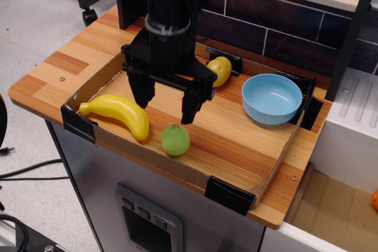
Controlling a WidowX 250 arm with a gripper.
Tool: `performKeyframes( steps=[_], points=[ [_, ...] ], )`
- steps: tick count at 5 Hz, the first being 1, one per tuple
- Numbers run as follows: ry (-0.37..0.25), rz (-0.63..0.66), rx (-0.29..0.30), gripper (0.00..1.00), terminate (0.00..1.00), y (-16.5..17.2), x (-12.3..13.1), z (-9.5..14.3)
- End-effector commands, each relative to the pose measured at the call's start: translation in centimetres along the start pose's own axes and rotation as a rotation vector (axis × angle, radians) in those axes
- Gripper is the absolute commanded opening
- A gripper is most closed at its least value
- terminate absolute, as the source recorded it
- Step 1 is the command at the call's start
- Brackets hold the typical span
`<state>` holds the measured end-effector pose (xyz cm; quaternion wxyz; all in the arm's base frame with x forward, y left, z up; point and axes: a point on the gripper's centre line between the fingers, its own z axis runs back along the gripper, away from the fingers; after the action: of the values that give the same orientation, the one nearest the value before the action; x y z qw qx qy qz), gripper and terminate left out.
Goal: Put pear in bowl
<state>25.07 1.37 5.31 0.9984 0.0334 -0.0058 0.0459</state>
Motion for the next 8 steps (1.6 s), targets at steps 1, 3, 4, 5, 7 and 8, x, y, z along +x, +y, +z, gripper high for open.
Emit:
performKeyframes(
  steps=[1,3,4,5,7,8],
  points=[
    [0.051,-0.05,-0.048,1.0,0.0,-0.2,-0.9,-2.0],
    [0.058,-0.037,-0.047,1.0,0.0,-0.8,-0.7,-3.8],
    [0.091,-0.047,-0.037,0.0,0.0,-0.4,-0.7,-4.2],
    [0.089,-0.046,-0.053,0.0,0.0,0.1,-1.1,-3.1],
    [0.002,0.071,-0.083,0.0,0.0,-0.3,0.8,1.4],
    [-0.027,0.103,-0.089,0.0,0.0,-1.7,2.6,2.5]
  ],
)
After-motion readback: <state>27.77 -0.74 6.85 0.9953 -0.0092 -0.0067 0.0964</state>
